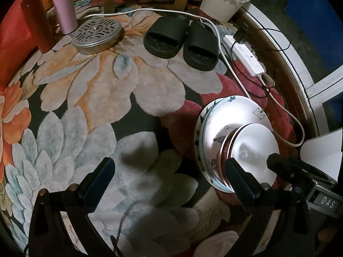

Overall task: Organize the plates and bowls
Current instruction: 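Lower the bowl into the stacked bowls and open both grippers, then withdraw both grippers and hold them above the finished stack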

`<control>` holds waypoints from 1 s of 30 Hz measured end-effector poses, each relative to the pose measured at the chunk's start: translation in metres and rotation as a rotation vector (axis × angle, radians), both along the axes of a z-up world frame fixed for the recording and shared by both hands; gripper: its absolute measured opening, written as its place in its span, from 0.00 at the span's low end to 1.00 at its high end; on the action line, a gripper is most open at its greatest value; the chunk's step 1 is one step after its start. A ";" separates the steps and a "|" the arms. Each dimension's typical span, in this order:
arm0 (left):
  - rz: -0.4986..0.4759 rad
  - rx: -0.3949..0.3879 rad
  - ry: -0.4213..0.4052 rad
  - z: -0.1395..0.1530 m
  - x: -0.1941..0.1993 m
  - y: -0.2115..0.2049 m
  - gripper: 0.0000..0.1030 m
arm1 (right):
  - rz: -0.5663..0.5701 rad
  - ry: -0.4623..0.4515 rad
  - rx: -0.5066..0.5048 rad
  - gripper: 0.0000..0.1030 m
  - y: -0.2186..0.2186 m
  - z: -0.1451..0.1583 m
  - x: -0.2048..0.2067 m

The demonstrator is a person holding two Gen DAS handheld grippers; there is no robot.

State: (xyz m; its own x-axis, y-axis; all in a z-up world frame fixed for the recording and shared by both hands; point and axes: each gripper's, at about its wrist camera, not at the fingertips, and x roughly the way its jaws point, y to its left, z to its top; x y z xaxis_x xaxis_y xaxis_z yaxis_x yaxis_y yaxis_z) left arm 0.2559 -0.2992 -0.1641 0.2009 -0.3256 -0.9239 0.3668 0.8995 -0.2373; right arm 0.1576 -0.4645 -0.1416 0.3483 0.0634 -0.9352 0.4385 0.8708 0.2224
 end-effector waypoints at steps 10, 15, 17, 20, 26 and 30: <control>-0.009 -0.002 -0.006 0.001 -0.002 -0.003 0.99 | 0.000 -0.009 -0.019 0.94 0.000 0.002 -0.002; -0.007 -0.008 -0.013 0.003 -0.004 -0.004 0.99 | 0.005 -0.024 -0.023 0.94 0.000 0.005 -0.002; -0.006 -0.008 -0.014 0.003 -0.004 -0.004 0.98 | 0.005 -0.031 -0.022 0.94 -0.001 0.006 -0.002; -0.007 -0.005 -0.022 0.005 -0.005 -0.004 0.98 | 0.007 -0.038 -0.015 0.94 0.000 0.006 -0.002; -0.004 -0.009 -0.032 0.006 -0.006 -0.003 0.98 | 0.024 -0.049 -0.030 0.94 0.005 0.008 0.000; -0.006 -0.010 -0.032 0.006 -0.006 -0.002 0.98 | 0.027 -0.038 -0.089 0.95 0.010 0.011 -0.001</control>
State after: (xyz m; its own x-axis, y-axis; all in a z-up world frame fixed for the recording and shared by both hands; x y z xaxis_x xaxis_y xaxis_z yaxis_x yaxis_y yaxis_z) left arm 0.2499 -0.3012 -0.1577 0.2279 -0.3357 -0.9140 0.3798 0.8950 -0.2340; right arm 0.1571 -0.4544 -0.1309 0.3830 -0.0097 -0.9237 0.4073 0.8993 0.1594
